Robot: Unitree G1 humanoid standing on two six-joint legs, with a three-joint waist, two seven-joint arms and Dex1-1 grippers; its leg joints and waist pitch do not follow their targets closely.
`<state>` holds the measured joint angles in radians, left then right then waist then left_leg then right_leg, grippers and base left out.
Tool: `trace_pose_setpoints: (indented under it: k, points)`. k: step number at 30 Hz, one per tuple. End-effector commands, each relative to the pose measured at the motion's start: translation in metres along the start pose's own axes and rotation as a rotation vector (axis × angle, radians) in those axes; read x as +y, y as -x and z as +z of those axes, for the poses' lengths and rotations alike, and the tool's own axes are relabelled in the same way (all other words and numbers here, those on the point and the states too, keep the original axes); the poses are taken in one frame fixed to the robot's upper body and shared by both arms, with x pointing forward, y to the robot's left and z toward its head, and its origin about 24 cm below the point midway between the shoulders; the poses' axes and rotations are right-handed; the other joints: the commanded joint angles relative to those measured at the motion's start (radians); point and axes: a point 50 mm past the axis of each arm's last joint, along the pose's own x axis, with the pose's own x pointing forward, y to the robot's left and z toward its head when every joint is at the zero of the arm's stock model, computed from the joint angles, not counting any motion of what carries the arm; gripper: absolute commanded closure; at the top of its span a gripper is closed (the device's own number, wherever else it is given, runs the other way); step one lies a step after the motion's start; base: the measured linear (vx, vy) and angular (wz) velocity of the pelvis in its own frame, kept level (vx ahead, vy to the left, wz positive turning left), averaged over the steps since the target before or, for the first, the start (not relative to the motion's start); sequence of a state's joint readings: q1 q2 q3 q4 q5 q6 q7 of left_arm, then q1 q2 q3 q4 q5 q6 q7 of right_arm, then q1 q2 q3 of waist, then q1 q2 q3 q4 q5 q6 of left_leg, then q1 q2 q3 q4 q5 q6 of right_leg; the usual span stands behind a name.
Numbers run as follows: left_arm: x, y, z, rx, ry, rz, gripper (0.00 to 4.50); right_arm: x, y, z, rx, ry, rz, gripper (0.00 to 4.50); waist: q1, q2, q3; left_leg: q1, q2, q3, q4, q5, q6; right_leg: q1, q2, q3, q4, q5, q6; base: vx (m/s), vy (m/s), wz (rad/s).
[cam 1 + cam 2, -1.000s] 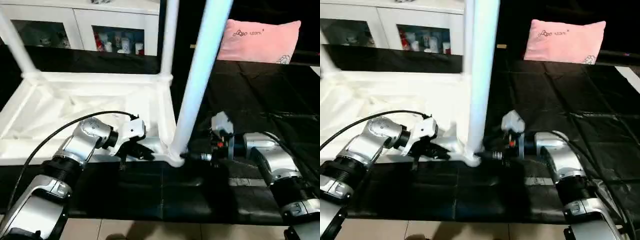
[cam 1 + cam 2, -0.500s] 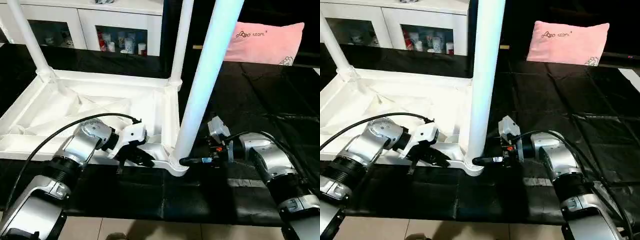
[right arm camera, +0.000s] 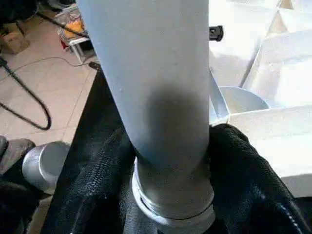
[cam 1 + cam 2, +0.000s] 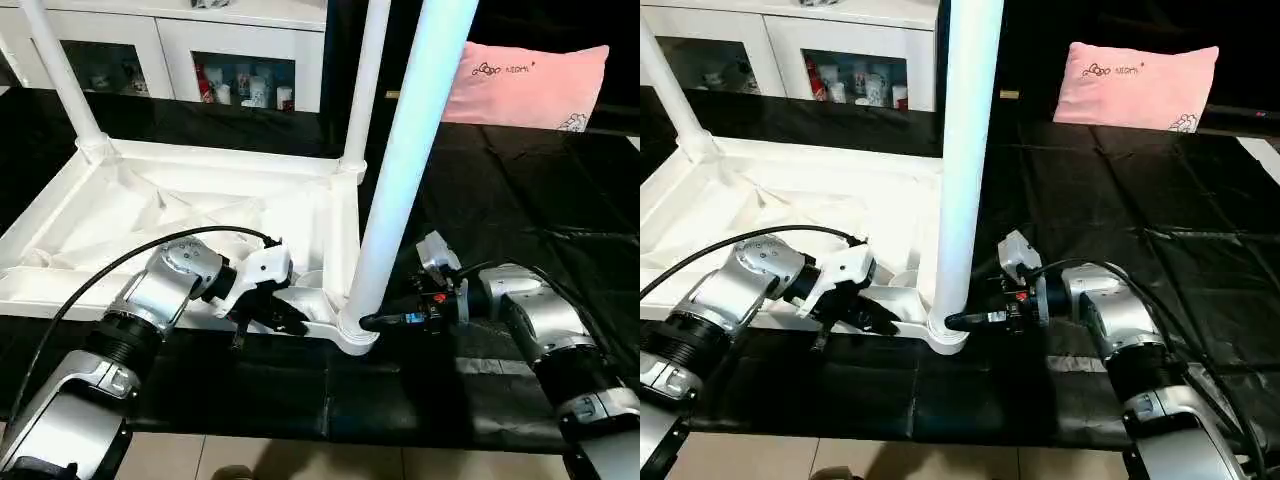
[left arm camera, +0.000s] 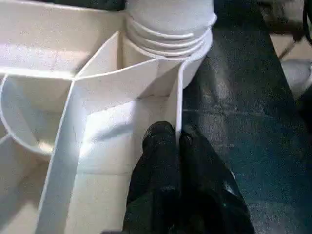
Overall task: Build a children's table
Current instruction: Rotate leg to tighten
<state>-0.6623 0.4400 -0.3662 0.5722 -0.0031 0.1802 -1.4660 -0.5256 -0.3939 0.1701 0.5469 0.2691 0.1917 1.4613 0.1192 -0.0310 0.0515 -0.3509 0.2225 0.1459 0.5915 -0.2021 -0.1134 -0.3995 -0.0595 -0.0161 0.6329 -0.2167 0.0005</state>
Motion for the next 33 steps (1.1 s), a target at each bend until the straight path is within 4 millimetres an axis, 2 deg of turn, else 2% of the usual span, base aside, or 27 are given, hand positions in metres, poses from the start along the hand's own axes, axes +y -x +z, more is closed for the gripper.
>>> trace_pose_setpoints:
  k: [1,2,4,5,6,7,8,10,11,12,13,14,18,20,24,25,26,30,31,33]
  points:
    - [0.006,-0.012,0.004,-0.055,0.064,0.108,4.5,0.0,-0.012,-0.01,-0.013,-0.116,-0.044,2.5,-0.006,0.006,-0.069,0.002,-0.002,0.027,-0.059,-0.036,0.059,0.061,-0.048,0.019,-0.047,0.163,-0.31,0.0,0.0,0.0]
    - [0.01,-0.016,0.006,-0.078,0.106,0.162,4.5,-0.004,-0.021,-0.016,0.015,-0.117,-0.126,2.5,-0.01,0.006,-0.067,0.002,-0.003,0.026,-0.062,-0.052,0.046,0.06,-0.048,0.018,-0.051,0.126,-0.303,0.0,0.0,0.0]
    - [0.016,-0.022,0.01,-0.092,0.145,0.241,4.5,-0.01,-0.034,-0.022,0.048,-0.124,-0.25,2.5,-0.021,0.006,-0.06,0.002,-0.007,0.023,-0.071,-0.112,0.006,0.06,-0.053,0.02,-0.068,-0.027,-0.265,0.0,0.0,0.0]
    - [0.019,-0.025,0.012,-0.098,0.168,0.279,4.5,-0.014,-0.042,-0.022,0.043,-0.147,-0.311,2.5,-0.027,0.006,-0.058,0.001,-0.007,0.023,-0.074,-0.126,-0.006,0.06,-0.053,0.021,-0.072,-0.067,-0.256,0.0,0.0,0.0]
    - [0.019,-0.025,0.012,-0.098,0.169,0.28,4.5,-0.014,-0.042,-0.022,0.043,-0.148,-0.313,2.5,-0.039,0.004,-0.055,0.001,-0.008,0.021,-0.077,-0.154,-0.021,0.061,-0.053,0.022,-0.078,-0.127,-0.24,0.0,0.0,0.0]
    - [0.022,-0.028,0.014,-0.103,0.186,0.308,4.5,-0.018,-0.05,-0.022,0.032,-0.177,-0.369,2.5,-0.042,0.006,-0.055,0.0,-0.009,0.019,-0.078,-0.167,-0.026,0.062,-0.054,0.022,-0.08,-0.159,-0.232,0.0,0.0,0.0]
    - [0.025,-0.031,0.018,-0.11,0.206,0.34,4.5,-0.022,-0.058,-0.02,0.017,-0.205,-0.418,2.5,-0.05,0.013,-0.054,0.002,-0.01,0.018,-0.079,-0.188,-0.032,0.058,-0.054,0.023,-0.084,-0.201,-0.22,0.0,0.0,0.0]
    - [0.033,-0.037,0.028,-0.132,0.247,0.419,4.5,-0.028,-0.08,-0.014,-0.009,-0.261,-0.516,2.5,-0.066,0.01,-0.049,0.006,-0.013,0.019,-0.081,-0.231,-0.034,0.051,-0.051,0.025,-0.093,-0.271,-0.208,0.0,0.0,0.0]
    - [0.038,-0.04,0.034,-0.142,0.265,0.466,4.5,-0.031,-0.091,-0.011,-0.007,-0.288,-0.574,2.5,-0.072,0.012,-0.05,0.008,-0.015,0.016,-0.082,-0.246,-0.044,0.05,-0.052,0.025,-0.096,-0.317,-0.196,0.0,0.0,0.0]
    - [0.039,-0.041,0.035,-0.145,0.269,0.477,4.5,-0.032,-0.093,-0.011,-0.005,-0.294,-0.587,2.5,-0.076,0.012,-0.053,0.006,-0.013,0.012,-0.084,-0.236,-0.049,0.054,-0.053,0.024,-0.095,-0.32,-0.188,0.0,0.0,0.0]
    - [0.04,-0.042,0.037,-0.148,0.272,0.493,4.5,-0.033,-0.098,-0.009,-0.007,-0.304,-0.603,2.5,-0.075,0.015,-0.054,0.007,-0.012,0.012,-0.084,-0.231,-0.047,0.051,-0.053,0.024,-0.096,-0.306,-0.19,0.0,0.0,0.0]
    - [0.044,-0.044,0.043,-0.158,0.278,0.539,4.5,-0.033,-0.108,-0.005,-0.032,-0.312,-0.621,2.5,-0.077,0.014,-0.055,0.007,-0.012,0.016,-0.081,-0.219,-0.034,0.05,-0.05,0.026,-0.095,-0.241,-0.204,0.0,0.0,0.0]
    - [0.049,-0.047,0.047,-0.128,0.257,0.601,4.5,-0.033,-0.119,0.001,-0.056,-0.292,-0.653,2.5,-0.073,0.017,-0.059,0.006,-0.012,0.018,-0.08,-0.167,-0.019,0.055,-0.049,0.025,-0.086,-0.108,-0.232,0.0,0.0,0.0]
    - [0.05,-0.046,0.045,-0.108,0.245,0.614,4.5,-0.035,-0.116,0.001,-0.071,-0.288,-0.679,1.95,-0.071,0.015,-0.059,0.005,-0.013,0.019,-0.08,-0.157,-0.011,0.058,-0.049,0.025,-0.086,-0.085,-0.238,0.0,0.0,0.0]
    - [0.05,-0.041,0.038,-0.086,0.227,0.614,4.5,-0.039,-0.098,-0.003,-0.123,-0.302,-0.734,1.59,-0.069,0.018,-0.056,0.008,-0.01,0.02,-0.084,-0.192,-0.007,0.057,-0.051,0.026,-0.091,-0.118,-0.236,0.0,0.0,0.0]
    - [0.048,-0.038,0.037,-0.106,0.18,0.588,4.5,-0.042,-0.084,-0.002,-0.184,-0.339,-0.754,1.59,-0.068,0.021,-0.056,0.009,-0.009,0.019,-0.085,-0.195,-0.007,0.057,-0.051,0.027,-0.092,-0.122,-0.235,0.0,0.0,0.0]
    - [0.048,-0.036,0.035,-0.109,0.182,0.582,4.5,-0.042,-0.077,-0.001,-0.207,-0.332,-0.748,1.33,-0.064,0.018,-0.06,0.009,-0.008,0.02,-0.084,-0.183,0.003,0.06,-0.051,0.028,-0.089,-0.09,-0.236,0.0,0.0,0.0]
    - [0.045,-0.032,0.03,-0.112,0.168,0.551,4.5,-0.041,-0.062,-0.001,-0.226,-0.293,-0.727,1.08,-0.061,0.016,-0.065,0.004,-0.01,0.022,-0.079,-0.102,0.019,0.068,-0.048,0.026,-0.077,0.044,-0.253,0.0,0.0,0.0]
    - [0.042,-0.028,0.025,-0.109,0.151,0.514,4.5,-0.038,-0.048,0.001,-0.23,-0.234,-0.693,0.96,-0.062,0.013,-0.067,0.002,-0.011,0.022,-0.078,-0.077,0.025,0.071,-0.048,0.025,-0.073,0.084,-0.261,0.0,0.0,0.0]
    - [0.038,-0.024,0.02,-0.097,0.12,0.454,4.5,-0.034,-0.035,0.004,-0.227,-0.172,-0.636,0.84,-0.06,0.01,-0.07,0.0,-0.011,0.024,-0.074,-0.039,0.052,0.075,-0.047,0.025,-0.069,0.154,-0.272,0.0,0.0,0.0]
